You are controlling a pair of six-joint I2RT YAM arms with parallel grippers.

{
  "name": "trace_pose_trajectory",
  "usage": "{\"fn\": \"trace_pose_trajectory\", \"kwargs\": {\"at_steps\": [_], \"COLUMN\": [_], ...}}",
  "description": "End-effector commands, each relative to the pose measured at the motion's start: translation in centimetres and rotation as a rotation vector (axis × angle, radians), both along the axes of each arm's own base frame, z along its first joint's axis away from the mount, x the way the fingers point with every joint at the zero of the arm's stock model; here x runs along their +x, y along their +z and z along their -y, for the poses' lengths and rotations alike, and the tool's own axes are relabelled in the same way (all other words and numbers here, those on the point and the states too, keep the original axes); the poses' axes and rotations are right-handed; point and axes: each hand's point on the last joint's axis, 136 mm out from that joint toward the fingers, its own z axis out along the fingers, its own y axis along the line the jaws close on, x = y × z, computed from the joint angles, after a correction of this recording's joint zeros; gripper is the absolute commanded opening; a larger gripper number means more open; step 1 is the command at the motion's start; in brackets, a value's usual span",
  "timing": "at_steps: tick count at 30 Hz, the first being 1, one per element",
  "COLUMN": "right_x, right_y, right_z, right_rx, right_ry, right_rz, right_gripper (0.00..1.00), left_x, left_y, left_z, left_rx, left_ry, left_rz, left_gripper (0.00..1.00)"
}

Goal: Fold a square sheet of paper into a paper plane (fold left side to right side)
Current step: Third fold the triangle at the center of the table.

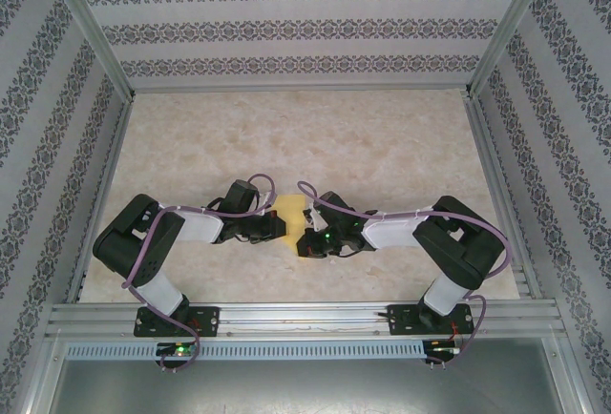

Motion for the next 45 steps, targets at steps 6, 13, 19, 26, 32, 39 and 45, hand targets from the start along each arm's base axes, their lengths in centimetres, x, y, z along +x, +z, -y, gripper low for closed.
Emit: {"fn": "trace_pose_trajectory", "kwargs": {"at_steps": [6, 13, 19, 26, 32, 39, 45], "right_x": [-0.9, -2.3, -3.3, -3.8, -2.0, -0.2, 1.0], "right_y": [-1.2, -1.5, -1.6, -0.6, 2.4, 5.7, 6.5], "right_z": [0.7, 1.3, 2.2, 2.6, 3.4, 2.7, -0.5], "right_rx": [-0.06, -0.087, -0.115, -0.101, -0.015, 0.087, 0.094], "right_ry": [0.021, 0.059, 0.079, 0.093, 0.042, 0.009, 0.031], "right_rz": [-0.026, -0.055, -0.069, -0.066, 0.021, 0.133, 0.198], "right_gripper": [0.02, 0.0, 0.0, 0.0, 0.0, 0.0, 0.0], "left_x": [-1.0, -1.0, -1.0, -1.0, -1.2, -1.1, -0.9], "left_y": [-3.7, -4.1, -4.2, -4.1, -4.2, -3.9, -3.7], "left_z": [-2.6, -3.0, -3.1, -3.4, -3.6, -3.6, -3.3], "left_rx": [0.18, 0.203, 0.207, 0.211, 0.207, 0.191, 0.181], "left_ry": [0.047, 0.072, 0.081, 0.095, 0.125, 0.146, 0.143], "left_rz": [-0.045, -0.06, -0.064, -0.062, -0.071, -0.069, -0.064], "left_gripper": [0.04, 0.04, 0.04, 0.04, 0.04, 0.04, 0.03]}}
